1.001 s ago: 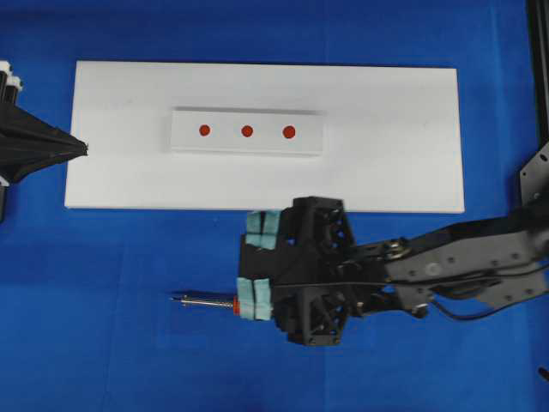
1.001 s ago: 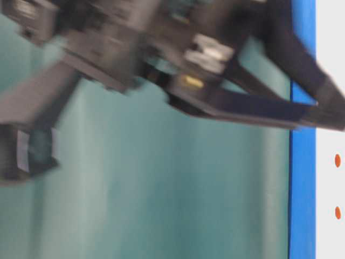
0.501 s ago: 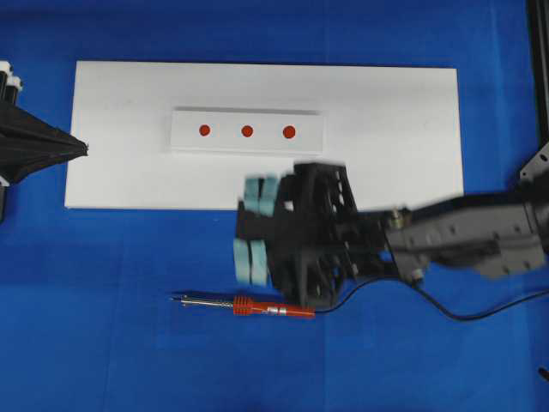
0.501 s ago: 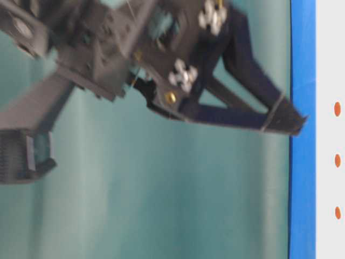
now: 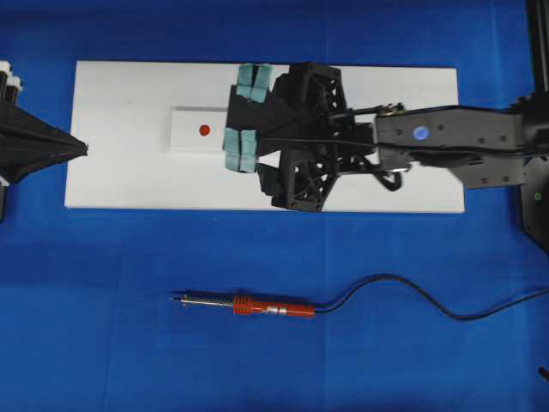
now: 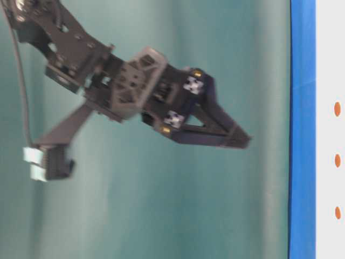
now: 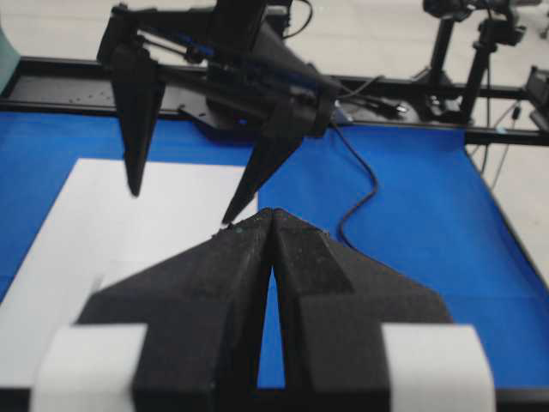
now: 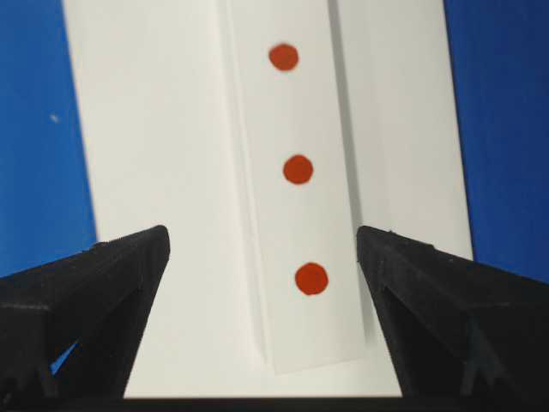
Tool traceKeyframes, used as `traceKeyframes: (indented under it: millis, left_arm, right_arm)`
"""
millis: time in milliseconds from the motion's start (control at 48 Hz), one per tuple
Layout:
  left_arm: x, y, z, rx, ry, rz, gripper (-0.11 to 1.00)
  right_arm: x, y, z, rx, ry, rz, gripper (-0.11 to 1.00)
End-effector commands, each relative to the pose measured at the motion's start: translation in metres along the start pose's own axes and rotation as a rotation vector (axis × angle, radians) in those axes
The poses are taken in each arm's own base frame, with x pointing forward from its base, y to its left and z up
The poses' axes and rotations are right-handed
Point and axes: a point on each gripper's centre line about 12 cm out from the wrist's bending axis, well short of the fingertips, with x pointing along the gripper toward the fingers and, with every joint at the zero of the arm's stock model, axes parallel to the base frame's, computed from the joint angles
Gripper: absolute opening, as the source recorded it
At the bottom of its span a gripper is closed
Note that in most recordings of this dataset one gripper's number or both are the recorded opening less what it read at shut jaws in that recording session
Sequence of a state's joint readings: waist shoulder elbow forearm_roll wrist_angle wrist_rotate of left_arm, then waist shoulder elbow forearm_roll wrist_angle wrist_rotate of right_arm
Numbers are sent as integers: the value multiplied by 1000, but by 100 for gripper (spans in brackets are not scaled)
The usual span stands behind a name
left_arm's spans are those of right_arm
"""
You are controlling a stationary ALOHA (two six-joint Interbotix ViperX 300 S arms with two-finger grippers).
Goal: Touch the tip of the soldering iron to the mark.
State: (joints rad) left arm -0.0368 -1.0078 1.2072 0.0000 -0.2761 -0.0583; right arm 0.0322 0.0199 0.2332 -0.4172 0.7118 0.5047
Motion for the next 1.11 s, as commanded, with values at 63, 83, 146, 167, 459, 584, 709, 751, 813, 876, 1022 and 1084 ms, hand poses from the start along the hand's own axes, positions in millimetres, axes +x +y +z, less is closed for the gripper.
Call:
traceKeyframes:
  millis: [63,83,146,167,459,584,709,751,813,876,1022,1084]
  left_arm:
    - [2,-1,4,0,-11,-3,0]
    - [2,-1,4,-2,-11,-3,0]
    - [1,-1,3,-9,-9,-3,0]
    - [1,-1,3,-12,-9,-3,0]
    - [1,-1,3,-17,-9,-3,0]
    - [1,-1,4,-17,-12,-3,0]
    - [1,-1,4,-17,-12,-3,0]
    - [1,-1,4,-17,-12,-3,0]
    - [1,-1,4,-17,-12,-3,0]
    - [1,-1,4,-17,-14,-3,0]
    - [1,-1,3,-17,-12,-3,0]
    - [1,-1,3,-17,-12,-3,0]
  right_arm:
    - [-43,-12,6,28,-86,14,89]
    - [-49,-14,3,29,-93,15,89]
    - [-63,-19,-1,36,-114,19,89]
    - [-67,-21,-3,38,-121,21,88]
    - [-124,-42,-44,63,-222,51,88]
    - [-144,-51,-64,74,-276,67,88]
    - [-161,-61,-88,84,-332,79,88]
    - [-165,-64,-96,89,-352,83,88]
    - [-170,-67,-106,95,-380,90,88]
    - [-173,-70,-119,103,-406,97,88]
    - [-176,-75,-141,122,-446,111,88]
    - [-173,-76,-151,128,-450,116,88]
